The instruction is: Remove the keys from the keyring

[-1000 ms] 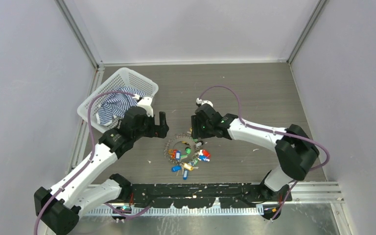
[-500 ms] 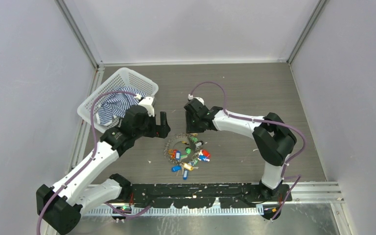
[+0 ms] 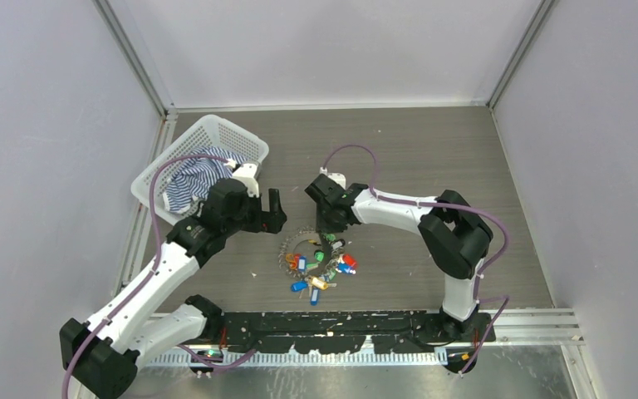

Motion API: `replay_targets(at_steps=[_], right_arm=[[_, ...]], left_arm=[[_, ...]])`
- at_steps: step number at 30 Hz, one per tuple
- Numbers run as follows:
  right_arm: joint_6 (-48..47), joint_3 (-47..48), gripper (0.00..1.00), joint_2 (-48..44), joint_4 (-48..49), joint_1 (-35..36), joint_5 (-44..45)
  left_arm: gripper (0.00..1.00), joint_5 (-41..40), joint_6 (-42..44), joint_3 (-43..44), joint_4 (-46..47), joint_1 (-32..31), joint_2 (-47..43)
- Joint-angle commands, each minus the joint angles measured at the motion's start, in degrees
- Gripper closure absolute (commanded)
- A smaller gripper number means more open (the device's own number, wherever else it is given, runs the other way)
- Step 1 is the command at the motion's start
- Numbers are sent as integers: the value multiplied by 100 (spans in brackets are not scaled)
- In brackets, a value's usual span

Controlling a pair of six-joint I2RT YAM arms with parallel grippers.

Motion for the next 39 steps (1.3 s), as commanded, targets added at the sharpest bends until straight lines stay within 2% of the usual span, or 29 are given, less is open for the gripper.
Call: replay_targets(at_steps=[1,9,16,18,19,23,30,35,39], right_arm=[[232,106,70,-28,35,11,324],[253,-2,77,-38,185,6,483],[201,-27,96,-141,197,12,474],[181,-75,97,-213,149,12,533],[162,-121,95,-261,149,12,554],[16,-416,74,-483,220,-82,578],[-198,-1469,52,-1333,823,-117,-40],[-305,-1971,53,-1695,1284,88,-538],[-414,-1784,54,-1610,1331,564,-696]], left_arm=[[8,213,147,31,80,56,-142],[9,316,175,63,101,86,-120],[9,368,163,120,124,95,-43],[9,399,151,120,135,95,-12],[9,438,143,115,156,95,-3],[10,797,-49,-26,410,95,42],[13,1485,-912,-471,1243,88,331],[14,1576,-1063,-509,1333,77,534],[16,1500,-1081,-475,1185,77,623]])
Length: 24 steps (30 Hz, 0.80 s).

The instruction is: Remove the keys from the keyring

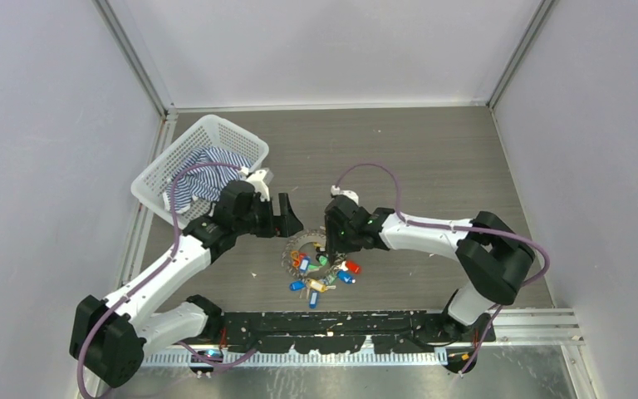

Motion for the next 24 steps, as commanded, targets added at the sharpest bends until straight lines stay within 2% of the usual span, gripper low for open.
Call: replay_targets(at_steps=[1,4,7,11,14,17,24], right_arm=[[-196,220,55,-37,485,504,-457],[-39,360,55,-45,738,637,-981],[-212,484,55,-244,514,532,-749],[-388,539,54,-363,109,-268,-290],[-574,806,54,-71,-169,-599,70],[-814,1393,55,533,-635,-642,543],[-962,1869,53,1117,-847,-621,680]], left_arm=[[16,124,-150,68,224,3,52],[18,122,-212,35,207,-2,115],[23,127,-295,-26,276,-4,150],[27,160,-317,-49,331,-25,203],[30,142,-317,-59,348,-39,238],[31,131,-305,-28,340,-39,249],[31,153,-176,72,189,-39,237]])
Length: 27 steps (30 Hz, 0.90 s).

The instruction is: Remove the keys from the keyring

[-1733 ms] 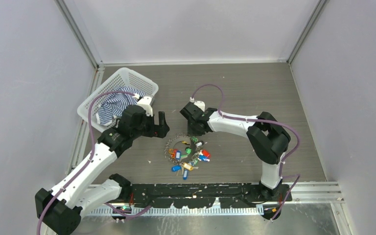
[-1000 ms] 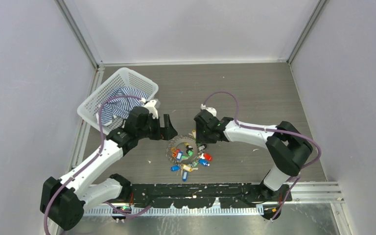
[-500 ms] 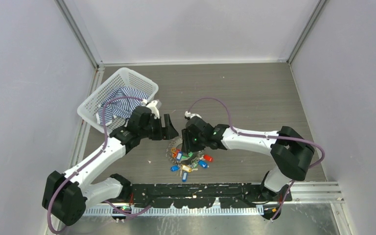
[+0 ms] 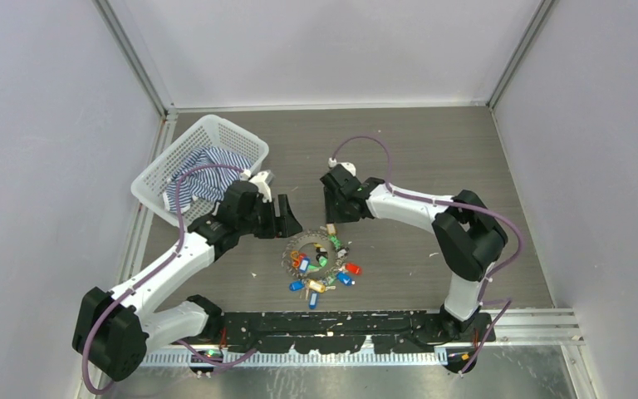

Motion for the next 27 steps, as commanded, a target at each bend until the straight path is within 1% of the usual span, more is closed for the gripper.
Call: replay_targets(at_steps=[1,4,10,15,18,20,24,27], right_arm=[[-209,299,53,99,-421,81,311],[-248,378,53,252,-533,176,352],[-306,611,48,532,-604,452,445],[-175,595,49,668,-769,554,445],[-18,520,55,721,-826,624,447],[102,471,65,767,-827,634,426],[194,422,76,720,-782,616,485],[183,455,86,617,-745,589,521]], left_arm=[[31,90,64,113,118,-28,-27],[31,72,58,87,146,-28,-47],[31,88,73,108,151,-28,-46],[31,91,92,77,160,-28,-83],[31,74,91,77,167,-28,-90],[31,70,84,82,181,-27,-107],[32,67,84,79,177,-28,-135],[35,77,57,54,220,-28,-136]])
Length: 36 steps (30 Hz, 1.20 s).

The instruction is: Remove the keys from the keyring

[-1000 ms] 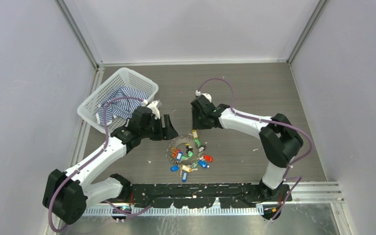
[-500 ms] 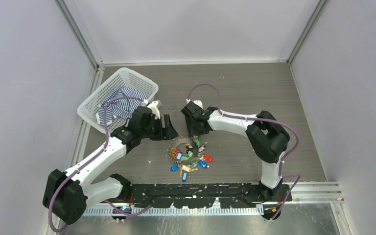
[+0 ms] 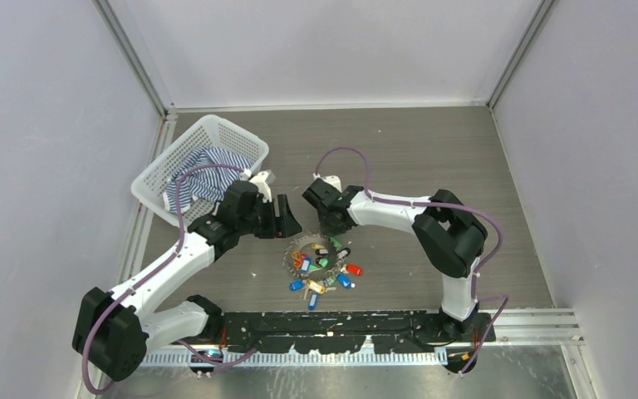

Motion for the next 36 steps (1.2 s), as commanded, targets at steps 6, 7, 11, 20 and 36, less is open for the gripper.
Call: replay_targets(at_steps=[6,7,11,20,36], right_arm=[[77,183,99,-493,92,-39,151],[59,186,99,-579,125,-42,160],[-21,125,99,-987,261,-38,199],[-463,16,99,-1845,528,44,-75],[-1212,-1287,99,-3305,1905,173,-1231]], left_arm=[[38,209,-47,-65,498,-28,-185],[39,231,-58,-90,559,-28,-196],[43,344,-128,-185,892,-35,-281],[47,198,-17,-456,2012,-170,-638],[56,949,930,-629,3787,-177,-288]])
